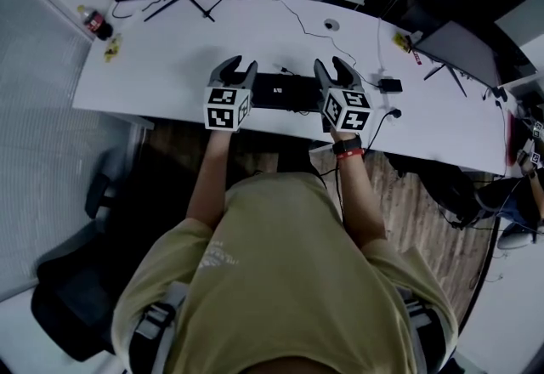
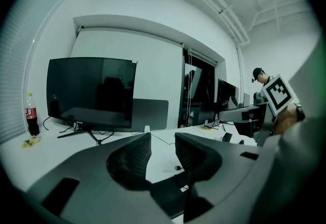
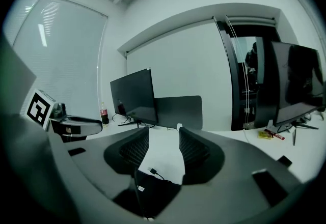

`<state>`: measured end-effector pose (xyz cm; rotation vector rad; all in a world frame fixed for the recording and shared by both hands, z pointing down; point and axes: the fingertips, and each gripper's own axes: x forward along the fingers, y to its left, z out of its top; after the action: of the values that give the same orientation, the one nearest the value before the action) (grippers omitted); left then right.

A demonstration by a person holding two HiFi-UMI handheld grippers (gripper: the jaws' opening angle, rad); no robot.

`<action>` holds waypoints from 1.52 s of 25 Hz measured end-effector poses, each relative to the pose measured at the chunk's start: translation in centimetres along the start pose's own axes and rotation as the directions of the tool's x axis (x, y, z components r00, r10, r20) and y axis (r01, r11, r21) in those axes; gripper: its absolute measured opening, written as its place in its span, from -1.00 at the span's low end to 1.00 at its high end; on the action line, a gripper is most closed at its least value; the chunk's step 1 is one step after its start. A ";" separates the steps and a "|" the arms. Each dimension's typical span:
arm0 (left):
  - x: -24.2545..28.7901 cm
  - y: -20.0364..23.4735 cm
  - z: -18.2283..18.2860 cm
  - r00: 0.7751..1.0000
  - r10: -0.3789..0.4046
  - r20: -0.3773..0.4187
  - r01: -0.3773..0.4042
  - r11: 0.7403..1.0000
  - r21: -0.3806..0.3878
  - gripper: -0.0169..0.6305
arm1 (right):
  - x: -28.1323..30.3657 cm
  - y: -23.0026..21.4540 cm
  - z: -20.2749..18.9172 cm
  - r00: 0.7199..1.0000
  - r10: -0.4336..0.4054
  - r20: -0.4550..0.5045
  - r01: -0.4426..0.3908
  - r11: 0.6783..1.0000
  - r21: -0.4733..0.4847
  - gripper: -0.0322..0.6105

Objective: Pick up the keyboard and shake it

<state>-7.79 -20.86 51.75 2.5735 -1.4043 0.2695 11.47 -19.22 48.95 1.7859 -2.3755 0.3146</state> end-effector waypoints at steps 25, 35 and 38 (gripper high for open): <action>4.5 -1.6 4.5 0.994 0.064 0.093 -0.065 0.998 0.011 -0.89 | 2.2 -3.0 2.9 0.997 0.008 0.071 -0.009 1.000 0.022 -0.83; 10.3 -2.2 3.1 0.999 0.011 0.038 -0.010 0.999 -0.042 -0.89 | 5.4 -6.7 2.4 1.000 0.016 0.017 -0.016 1.000 -0.019 -0.83; 12.3 -1.2 1.1 0.999 0.020 -0.033 -0.020 1.000 -0.017 -0.89 | 7.6 -7.6 1.1 0.999 0.026 -0.019 -0.026 1.000 0.010 -0.83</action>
<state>-0.18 -30.43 53.70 2.5307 -1.4158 0.2996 16.62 -28.60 50.35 1.7495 -2.3900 0.3455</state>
